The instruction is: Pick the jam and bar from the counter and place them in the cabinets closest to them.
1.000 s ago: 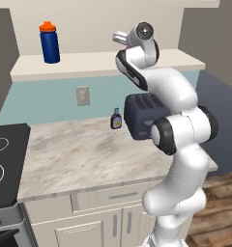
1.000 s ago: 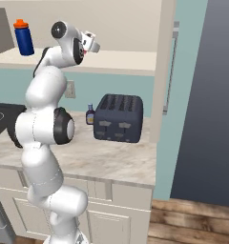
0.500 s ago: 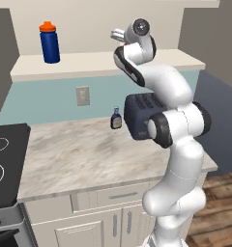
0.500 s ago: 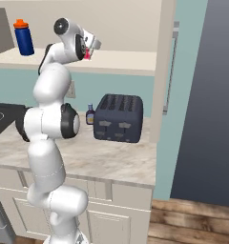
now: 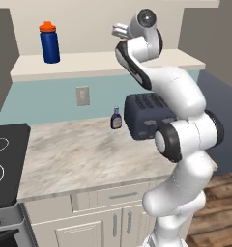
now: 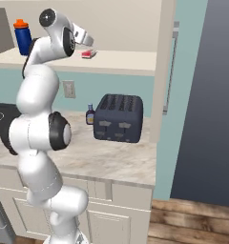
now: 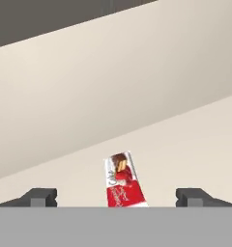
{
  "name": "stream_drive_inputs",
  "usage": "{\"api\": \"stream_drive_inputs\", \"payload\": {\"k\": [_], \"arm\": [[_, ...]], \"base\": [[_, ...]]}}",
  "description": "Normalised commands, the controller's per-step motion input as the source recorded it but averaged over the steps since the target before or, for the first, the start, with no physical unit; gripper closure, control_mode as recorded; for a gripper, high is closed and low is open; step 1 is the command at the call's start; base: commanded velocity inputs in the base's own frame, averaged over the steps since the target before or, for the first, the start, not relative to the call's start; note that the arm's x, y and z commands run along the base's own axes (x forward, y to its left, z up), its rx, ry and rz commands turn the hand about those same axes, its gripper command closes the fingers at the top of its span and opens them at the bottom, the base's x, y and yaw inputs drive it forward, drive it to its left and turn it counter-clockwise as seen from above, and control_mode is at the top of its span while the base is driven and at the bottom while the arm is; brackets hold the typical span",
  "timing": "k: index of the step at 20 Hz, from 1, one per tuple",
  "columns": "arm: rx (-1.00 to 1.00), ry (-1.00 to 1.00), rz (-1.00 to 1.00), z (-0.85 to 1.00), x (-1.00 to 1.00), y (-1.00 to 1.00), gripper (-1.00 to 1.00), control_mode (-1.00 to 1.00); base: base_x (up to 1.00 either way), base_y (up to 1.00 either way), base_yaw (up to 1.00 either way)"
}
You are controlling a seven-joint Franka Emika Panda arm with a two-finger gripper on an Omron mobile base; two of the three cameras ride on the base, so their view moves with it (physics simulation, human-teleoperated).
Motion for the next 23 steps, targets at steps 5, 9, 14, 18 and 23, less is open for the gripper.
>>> {"api": "stream_drive_inputs", "payload": {"k": [5, 9, 14, 18, 23], "arm": [[-0.03, -0.05, 0.06, -0.05, -1.0, 0.01, -1.0, -1.0], [-0.04, -0.05, 0.05, -0.09, -1.0, 0.0, -1.0, -1.0], [-0.04, -0.1, 0.03, -0.07, -1.0, 0.02, -1.0, -1.0], [-0.01, -0.22, 0.0, 0.0, -1.0, 0.09, -1.0, -1.0], [0.0, -0.18, 0.0, 0.0, -0.91, 0.01, -1.0, -1.0]], "base": [[0.0, 0.0, 0.0], [0.0, 0.0, 0.0], [0.0, 0.0, 0.0], [0.0, 0.0, 0.0], [0.0, 0.0, 0.0]]}}
